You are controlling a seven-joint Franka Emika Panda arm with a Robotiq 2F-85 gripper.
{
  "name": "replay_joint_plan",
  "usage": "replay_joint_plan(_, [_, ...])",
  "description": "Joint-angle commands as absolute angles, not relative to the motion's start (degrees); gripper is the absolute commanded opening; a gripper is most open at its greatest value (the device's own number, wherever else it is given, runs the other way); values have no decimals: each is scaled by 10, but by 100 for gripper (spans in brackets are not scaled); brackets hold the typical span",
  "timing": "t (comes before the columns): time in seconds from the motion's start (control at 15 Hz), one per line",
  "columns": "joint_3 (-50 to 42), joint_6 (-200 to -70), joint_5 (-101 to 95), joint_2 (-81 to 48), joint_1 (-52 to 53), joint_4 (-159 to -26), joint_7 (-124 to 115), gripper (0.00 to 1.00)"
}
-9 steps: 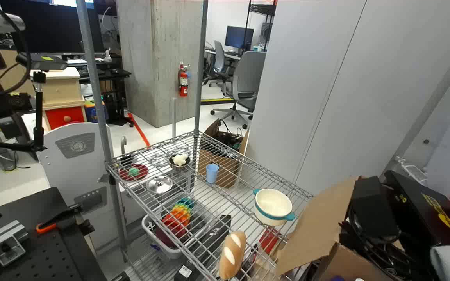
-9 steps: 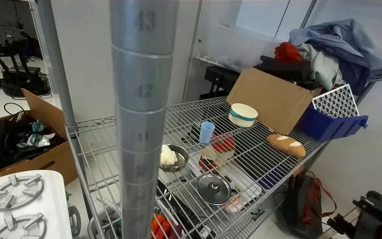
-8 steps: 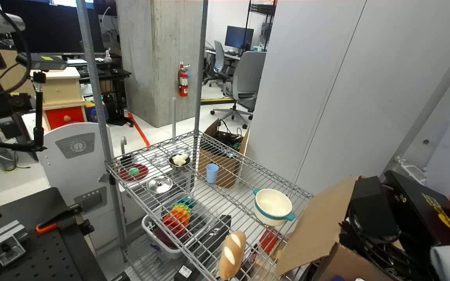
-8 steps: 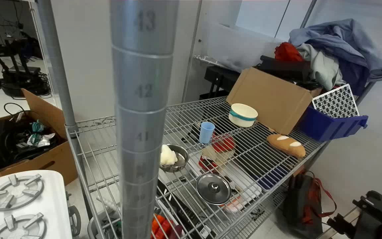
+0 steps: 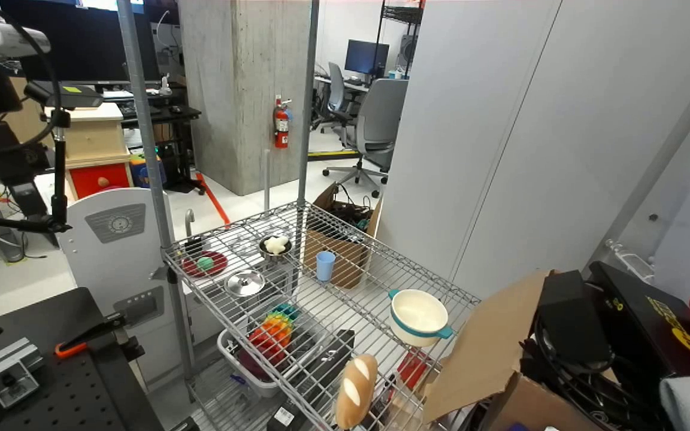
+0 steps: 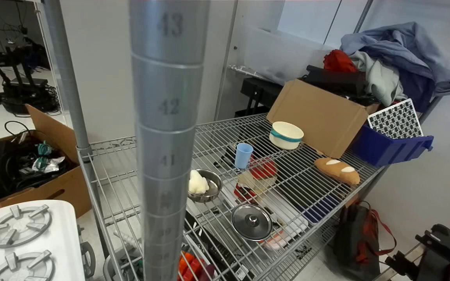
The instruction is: Put the lid over the silver pot
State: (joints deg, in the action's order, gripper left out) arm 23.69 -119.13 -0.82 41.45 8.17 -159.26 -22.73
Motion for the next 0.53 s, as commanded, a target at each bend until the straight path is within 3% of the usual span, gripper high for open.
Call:
replay_joint_plan(0.0, [218,-1290,-67,302,34,-1569,-216,100])
replay_joint_plan(0.47, [253,-1464,-186,52,-110,-1488,-236,100])
